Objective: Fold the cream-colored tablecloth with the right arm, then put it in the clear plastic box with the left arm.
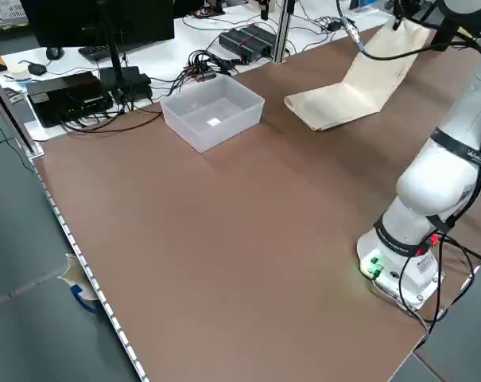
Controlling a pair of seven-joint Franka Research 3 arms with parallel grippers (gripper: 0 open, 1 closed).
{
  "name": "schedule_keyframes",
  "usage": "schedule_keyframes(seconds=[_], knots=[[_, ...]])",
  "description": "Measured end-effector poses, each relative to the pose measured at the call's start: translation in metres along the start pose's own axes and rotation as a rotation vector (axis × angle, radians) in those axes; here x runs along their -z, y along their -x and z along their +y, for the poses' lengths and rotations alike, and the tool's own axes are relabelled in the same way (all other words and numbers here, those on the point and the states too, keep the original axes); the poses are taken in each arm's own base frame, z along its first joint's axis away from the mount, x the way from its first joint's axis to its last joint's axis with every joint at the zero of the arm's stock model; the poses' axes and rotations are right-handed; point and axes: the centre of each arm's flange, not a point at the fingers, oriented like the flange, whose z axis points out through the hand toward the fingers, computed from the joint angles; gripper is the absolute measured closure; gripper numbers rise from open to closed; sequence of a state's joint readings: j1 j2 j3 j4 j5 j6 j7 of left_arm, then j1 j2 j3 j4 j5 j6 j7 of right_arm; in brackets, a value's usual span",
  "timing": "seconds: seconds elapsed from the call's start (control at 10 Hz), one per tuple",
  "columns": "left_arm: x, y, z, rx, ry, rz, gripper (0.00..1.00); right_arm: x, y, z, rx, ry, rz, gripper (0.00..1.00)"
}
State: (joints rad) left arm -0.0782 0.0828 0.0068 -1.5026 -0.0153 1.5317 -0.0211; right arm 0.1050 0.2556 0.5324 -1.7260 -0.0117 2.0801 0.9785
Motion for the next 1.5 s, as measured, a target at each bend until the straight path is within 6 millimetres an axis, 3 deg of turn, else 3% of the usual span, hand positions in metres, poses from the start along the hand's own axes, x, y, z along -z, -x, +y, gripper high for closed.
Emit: schedule_keyframes(seconds=[0.5,0.8,1.2,1.5], knots=[[-0.003,-0.002,0.000,0.000,0.000,-0.006,0.00,-0.026,0.009,-0.015,0.018,-0.004,0.000,0.96],[-0.005,-0.003,0.000,0.000,0.000,-0.009,0.00,-0.042,0.018,-0.035,-0.009,0.009,0.016,0.96],[-0.006,-0.003,0.000,0.000,0.000,-0.011,0.00,-0.033,0.024,-0.055,-0.037,-0.024,0.023,0.96],[-0.006,-0.003,0.000,0.000,0.000,-0.011,0.00,-0.050,0.033,-0.067,-0.072,-0.007,0.039,0.96]])
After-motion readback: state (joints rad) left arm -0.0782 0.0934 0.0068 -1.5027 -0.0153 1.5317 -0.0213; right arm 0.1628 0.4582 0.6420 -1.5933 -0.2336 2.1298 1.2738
